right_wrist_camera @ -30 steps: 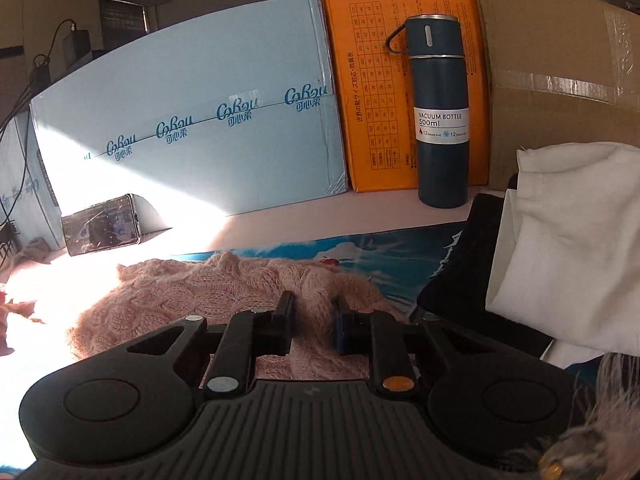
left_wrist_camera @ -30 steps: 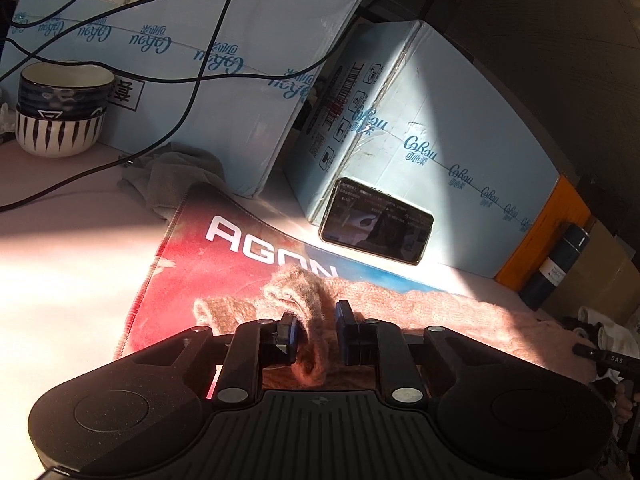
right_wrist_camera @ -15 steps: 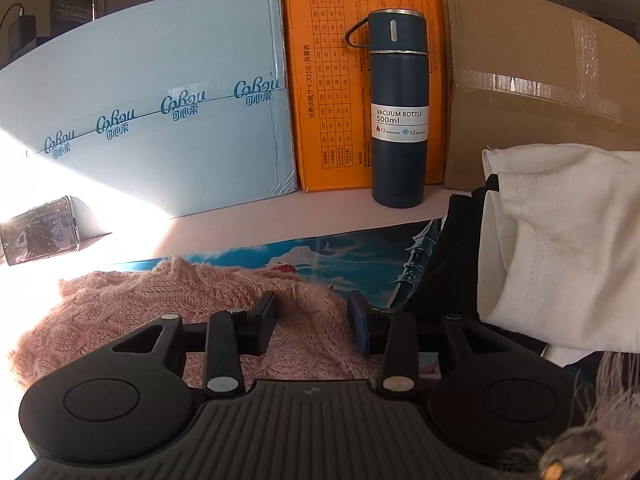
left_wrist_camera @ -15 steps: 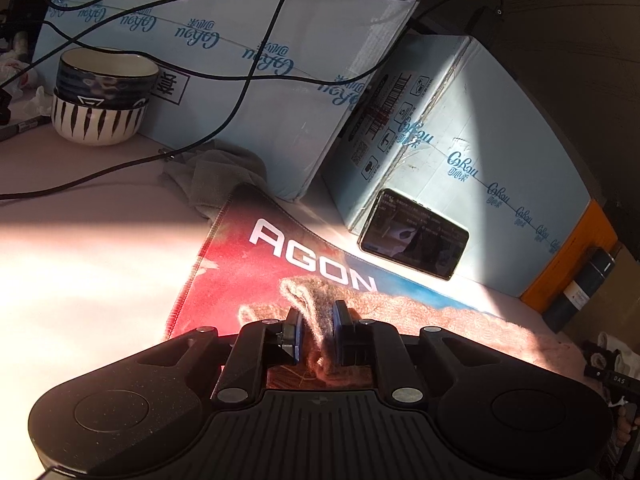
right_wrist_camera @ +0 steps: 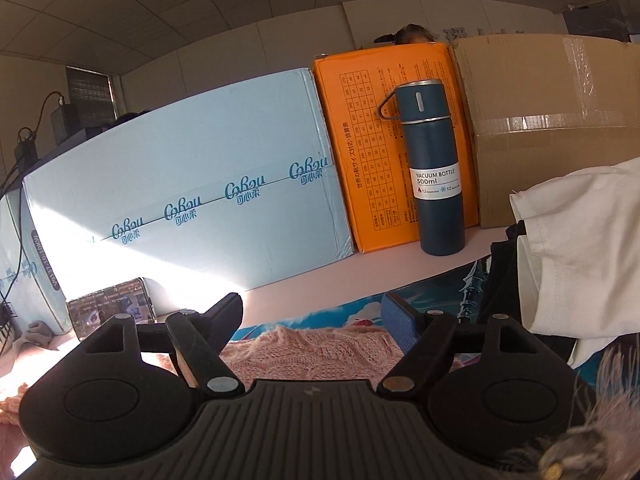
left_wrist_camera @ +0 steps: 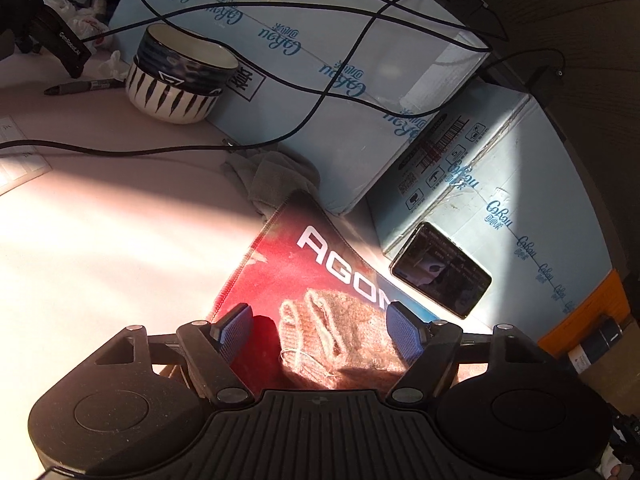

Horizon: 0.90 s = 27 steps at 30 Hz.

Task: Fold clothes

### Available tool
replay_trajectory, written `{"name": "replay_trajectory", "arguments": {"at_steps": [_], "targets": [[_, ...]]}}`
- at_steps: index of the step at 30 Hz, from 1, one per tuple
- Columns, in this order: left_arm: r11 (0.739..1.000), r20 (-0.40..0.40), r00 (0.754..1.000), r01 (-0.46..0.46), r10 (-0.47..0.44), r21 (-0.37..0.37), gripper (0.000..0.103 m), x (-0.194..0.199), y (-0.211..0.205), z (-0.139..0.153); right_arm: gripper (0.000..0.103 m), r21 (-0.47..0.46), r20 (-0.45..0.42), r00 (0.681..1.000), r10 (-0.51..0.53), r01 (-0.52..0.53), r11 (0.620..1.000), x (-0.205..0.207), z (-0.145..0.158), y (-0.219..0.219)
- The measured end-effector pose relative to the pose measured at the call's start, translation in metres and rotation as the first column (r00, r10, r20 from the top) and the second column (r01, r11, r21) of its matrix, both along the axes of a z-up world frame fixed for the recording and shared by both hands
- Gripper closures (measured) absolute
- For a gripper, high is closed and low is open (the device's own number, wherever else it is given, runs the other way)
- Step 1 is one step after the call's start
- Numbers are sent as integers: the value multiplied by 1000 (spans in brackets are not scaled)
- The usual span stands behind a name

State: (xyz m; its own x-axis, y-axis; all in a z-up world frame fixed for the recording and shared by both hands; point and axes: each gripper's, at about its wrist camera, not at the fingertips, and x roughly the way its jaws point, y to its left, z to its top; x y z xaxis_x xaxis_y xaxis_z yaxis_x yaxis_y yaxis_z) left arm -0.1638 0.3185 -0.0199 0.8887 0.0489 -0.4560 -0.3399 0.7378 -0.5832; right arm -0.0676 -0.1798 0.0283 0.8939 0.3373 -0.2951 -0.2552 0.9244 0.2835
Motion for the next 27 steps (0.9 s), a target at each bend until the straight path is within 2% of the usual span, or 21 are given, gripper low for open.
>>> {"name": "replay_trajectory", "arguments": {"at_steps": [2, 5, 7, 10, 11, 12, 13, 15, 16, 20, 24, 27], "targets": [[1000, -15, 1000, -3, 4, 25, 24, 3, -6, 1, 28, 44, 9, 1000, 16, -17, 999, 1, -1, 8], [994, -58, 998, -10, 16, 106, 23, 12, -19, 4, 27, 114, 6, 999, 47, -47, 992, 2, -9, 18], [979, -113, 993, -3, 26, 205, 23, 21, -32, 8, 25, 153, -8, 996, 86, -83, 985, 3, -17, 23], [936, -184, 982, 29, 38, 350, 24, 35, -53, 8, 23, 155, -24, 987, 161, -155, 976, 1, -24, 30], [930, -191, 981, 46, 26, 365, 26, 38, -56, 9, 22, 151, -19, 986, 168, -163, 975, -1, -25, 31], [922, -199, 980, 64, 14, 381, 39, 40, -60, 10, 22, 151, -16, 985, 174, -170, 974, -3, -25, 31], [917, -202, 979, 83, -3, 390, 46, 42, -62, 10, 22, 154, -15, 984, 179, -175, 972, -4, -26, 31], [916, -193, 980, 124, -53, 381, 78, 43, -65, 10, 22, 164, -14, 982, 191, -186, 969, -5, -28, 30], [921, -175, 982, 136, -75, 366, 83, 40, -65, 12, 22, 170, -17, 981, 194, -189, 967, -5, -29, 29], [930, -76, 992, 123, -102, 345, 85, 21, -66, 22, 22, 187, -18, 982, 186, -179, 966, -5, -30, 24], [924, -41, 998, 51, -38, 379, 85, 9, -55, 34, 22, 216, -35, 980, 195, -183, 959, -3, -31, 20], [887, -64, 996, -27, 64, 461, 86, 10, -46, 40, 22, 239, -48, 974, 221, -204, 949, -2, -31, 18]]}}
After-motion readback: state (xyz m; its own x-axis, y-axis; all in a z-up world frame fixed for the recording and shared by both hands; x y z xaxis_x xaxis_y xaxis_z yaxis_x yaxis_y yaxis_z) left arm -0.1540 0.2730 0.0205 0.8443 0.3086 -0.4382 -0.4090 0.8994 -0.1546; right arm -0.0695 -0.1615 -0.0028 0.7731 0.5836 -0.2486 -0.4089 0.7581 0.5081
